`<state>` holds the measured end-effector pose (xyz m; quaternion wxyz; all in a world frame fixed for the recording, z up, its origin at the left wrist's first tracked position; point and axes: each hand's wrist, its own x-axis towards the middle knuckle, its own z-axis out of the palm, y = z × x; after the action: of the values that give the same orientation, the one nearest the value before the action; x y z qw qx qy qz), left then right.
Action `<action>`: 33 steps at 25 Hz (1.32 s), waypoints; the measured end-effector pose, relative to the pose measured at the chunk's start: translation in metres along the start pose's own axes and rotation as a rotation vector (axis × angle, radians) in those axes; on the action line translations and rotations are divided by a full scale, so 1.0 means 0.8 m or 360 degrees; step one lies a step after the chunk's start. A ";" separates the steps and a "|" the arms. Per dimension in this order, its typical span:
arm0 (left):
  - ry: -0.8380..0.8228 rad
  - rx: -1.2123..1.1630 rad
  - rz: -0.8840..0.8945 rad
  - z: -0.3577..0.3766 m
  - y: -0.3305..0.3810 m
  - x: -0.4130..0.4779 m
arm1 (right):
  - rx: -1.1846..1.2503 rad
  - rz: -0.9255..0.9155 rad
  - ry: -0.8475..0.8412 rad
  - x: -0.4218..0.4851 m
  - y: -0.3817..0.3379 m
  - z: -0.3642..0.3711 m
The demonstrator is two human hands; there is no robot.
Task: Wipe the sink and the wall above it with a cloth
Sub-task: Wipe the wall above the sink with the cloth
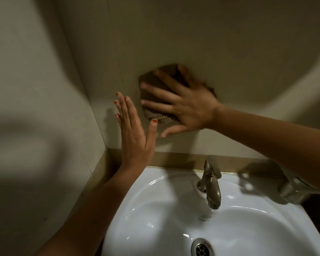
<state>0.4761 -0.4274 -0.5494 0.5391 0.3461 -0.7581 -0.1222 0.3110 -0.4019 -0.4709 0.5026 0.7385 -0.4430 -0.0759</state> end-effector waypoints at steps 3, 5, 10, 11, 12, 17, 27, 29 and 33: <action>-0.0091 0.0057 -0.0007 0.019 -0.018 -0.023 | 0.0066 -0.0438 -0.0197 -0.025 -0.052 0.039; -0.0141 0.0115 -0.0011 0.028 -0.030 -0.035 | 0.0057 -0.0772 -0.0378 -0.037 -0.085 0.056; -0.0180 0.0159 -0.0074 0.036 -0.040 -0.049 | -0.0052 -0.1294 -0.0894 -0.035 -0.119 0.055; -0.0176 0.0156 -0.0077 0.034 -0.038 -0.050 | -0.0041 -0.1311 -0.0908 -0.033 -0.113 0.050; -0.0174 0.0155 -0.0070 0.033 -0.034 -0.049 | -0.0020 -0.1312 -0.0921 -0.034 -0.102 0.045; -0.0089 0.0080 -0.0017 0.029 0.018 -0.022 | 0.0116 -0.1119 -0.0646 -0.046 0.001 0.007; -0.0234 -0.0033 0.0279 0.070 0.132 -0.016 | 0.0064 0.0097 0.0004 -0.152 0.061 0.001; -0.0293 0.0009 0.0311 0.083 0.130 -0.027 | 0.0037 0.0146 -0.0061 -0.166 0.035 0.016; -0.0340 0.0062 0.0237 0.097 0.119 -0.049 | 0.0033 0.0033 -0.0330 -0.200 -0.024 0.045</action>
<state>0.3754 -0.3468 -0.5551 0.4560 0.2843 -0.8370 -0.1033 0.2065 -0.3079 -0.5569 0.4471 0.7274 -0.5009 -0.1420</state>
